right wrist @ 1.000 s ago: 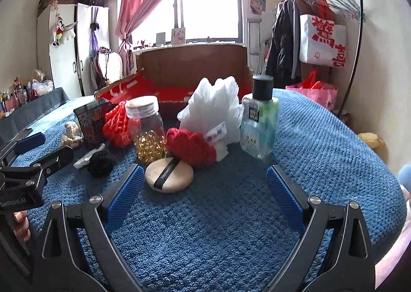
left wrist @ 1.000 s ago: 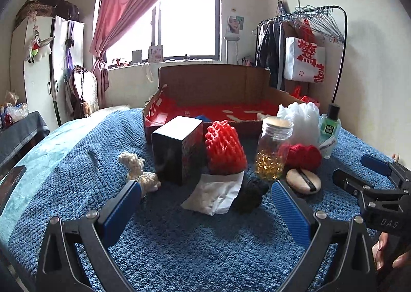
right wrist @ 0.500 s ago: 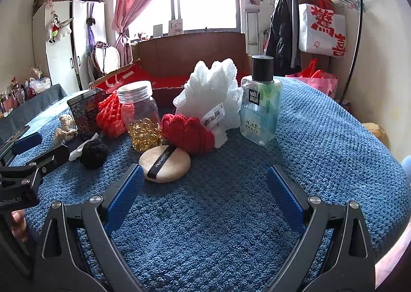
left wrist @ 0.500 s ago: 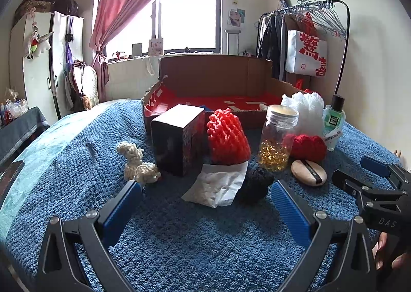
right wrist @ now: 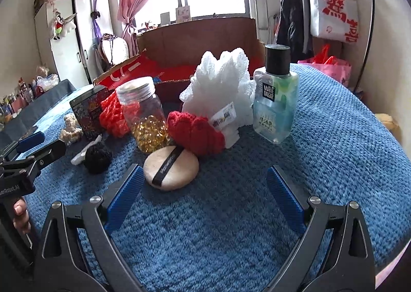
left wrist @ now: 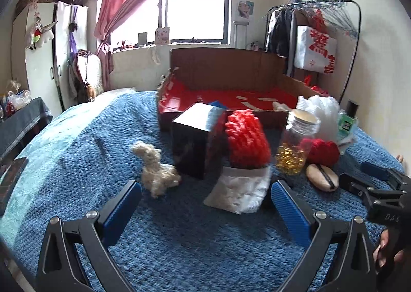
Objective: Organize soft objects
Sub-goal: 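Grasp the cream rope toy with the left tool while the right tool grasps the red knitted pouch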
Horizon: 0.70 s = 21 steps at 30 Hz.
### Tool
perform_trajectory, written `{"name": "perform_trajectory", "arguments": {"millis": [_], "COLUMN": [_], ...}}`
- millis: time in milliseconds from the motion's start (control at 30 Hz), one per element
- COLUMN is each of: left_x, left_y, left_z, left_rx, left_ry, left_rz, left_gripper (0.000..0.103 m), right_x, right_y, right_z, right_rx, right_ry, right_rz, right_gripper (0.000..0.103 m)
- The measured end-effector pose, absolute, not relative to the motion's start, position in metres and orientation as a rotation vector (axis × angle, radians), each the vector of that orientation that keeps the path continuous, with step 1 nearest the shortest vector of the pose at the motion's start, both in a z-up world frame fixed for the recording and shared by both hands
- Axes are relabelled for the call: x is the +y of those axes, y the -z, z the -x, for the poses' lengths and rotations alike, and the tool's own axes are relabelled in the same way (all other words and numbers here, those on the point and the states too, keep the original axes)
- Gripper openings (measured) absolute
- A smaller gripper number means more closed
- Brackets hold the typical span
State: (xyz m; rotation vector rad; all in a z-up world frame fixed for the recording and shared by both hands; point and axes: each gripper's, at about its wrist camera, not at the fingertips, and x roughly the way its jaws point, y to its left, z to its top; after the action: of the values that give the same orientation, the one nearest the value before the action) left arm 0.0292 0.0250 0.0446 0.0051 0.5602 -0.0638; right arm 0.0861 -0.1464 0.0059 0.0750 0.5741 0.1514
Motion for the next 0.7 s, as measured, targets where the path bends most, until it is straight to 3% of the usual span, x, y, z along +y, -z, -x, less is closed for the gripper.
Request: {"name": "perform_trajectory", "arguments": {"millis": [333, 533, 667, 700], "left_x": [0.052, 0.063, 0.073, 0.073], "left_y": [-0.053, -0.047, -0.039, -0.038], "left_z": [-0.055, -0.075, -0.087, -0.09], "left_rx": [0.612, 0.685, 0.74, 0.752], "left_ry": [0.028, 0.064, 0.099, 0.107], "left_rz": [-0.028, -0.048, -0.021, -0.022], "left_gripper": [0.103, 0.089, 0.07, 0.059], "right_x": [-0.145, -0.135, -0.125, -0.124], "right_y": [-0.022, -0.019, -0.015, -0.013], "right_z": [-0.122, -0.141, -0.146, -0.148], "right_rx": [0.639, 0.697, 0.722, 0.736], "right_ry": [-0.14, -0.169, -0.195, -0.208], "right_rz": [-0.041, 0.0, 0.037, 0.036], "right_gripper": [0.098, 0.097, 0.078, 0.067]}}
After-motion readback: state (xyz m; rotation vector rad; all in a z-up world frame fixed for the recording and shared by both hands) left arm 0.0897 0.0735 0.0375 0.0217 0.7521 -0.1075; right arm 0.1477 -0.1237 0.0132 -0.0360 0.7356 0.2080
